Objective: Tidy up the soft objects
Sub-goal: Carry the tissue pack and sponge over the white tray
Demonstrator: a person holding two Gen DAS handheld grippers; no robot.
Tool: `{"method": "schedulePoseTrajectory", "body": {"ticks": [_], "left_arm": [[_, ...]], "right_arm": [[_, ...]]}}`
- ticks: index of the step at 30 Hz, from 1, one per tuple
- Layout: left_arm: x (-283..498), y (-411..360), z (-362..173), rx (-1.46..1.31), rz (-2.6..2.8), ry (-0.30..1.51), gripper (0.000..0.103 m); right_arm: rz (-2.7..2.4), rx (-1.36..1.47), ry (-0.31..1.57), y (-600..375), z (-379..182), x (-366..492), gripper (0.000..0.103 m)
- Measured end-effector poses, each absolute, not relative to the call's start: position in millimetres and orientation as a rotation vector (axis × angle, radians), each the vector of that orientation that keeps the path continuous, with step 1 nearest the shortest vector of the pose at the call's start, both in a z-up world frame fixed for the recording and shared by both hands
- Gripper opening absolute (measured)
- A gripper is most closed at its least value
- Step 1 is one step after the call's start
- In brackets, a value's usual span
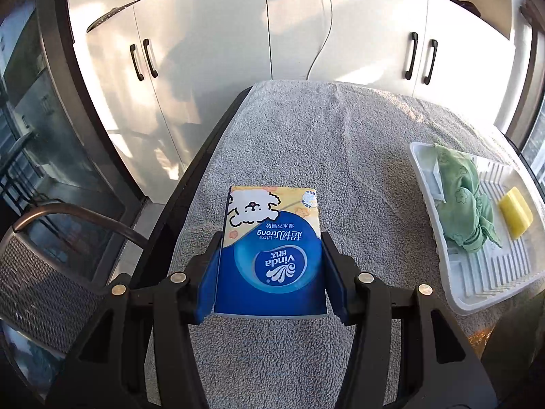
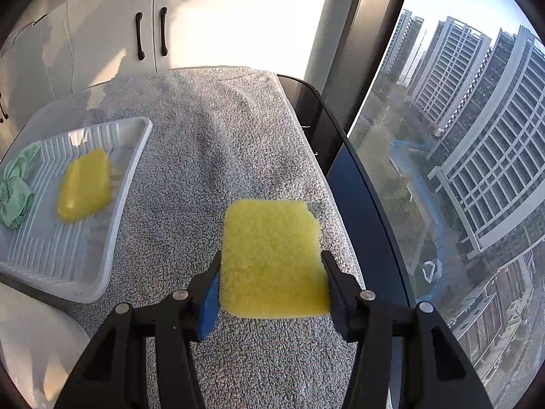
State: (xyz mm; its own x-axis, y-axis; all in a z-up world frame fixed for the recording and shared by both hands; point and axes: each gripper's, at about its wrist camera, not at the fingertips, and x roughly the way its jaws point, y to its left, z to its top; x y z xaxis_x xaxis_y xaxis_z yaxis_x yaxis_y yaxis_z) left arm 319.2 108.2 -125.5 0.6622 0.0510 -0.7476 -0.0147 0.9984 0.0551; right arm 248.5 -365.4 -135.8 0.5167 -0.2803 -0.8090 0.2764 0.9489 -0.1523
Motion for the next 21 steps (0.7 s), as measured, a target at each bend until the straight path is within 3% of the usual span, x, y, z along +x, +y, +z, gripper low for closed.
{"method": "schedulePoseTrajectory", "body": {"ticks": [11, 21], "left_arm": [[359, 31, -100, 0.209, -0.158, 0.739, 0.051], [395, -51, -98, 0.27, -0.442, 0.821, 0.051]], "right_arm": [[-0.161, -0.007, 0.926, -331, -109, 305, 0.056], [0.043, 0.01, 1.009, -288, -108, 337, 0.056]]}}
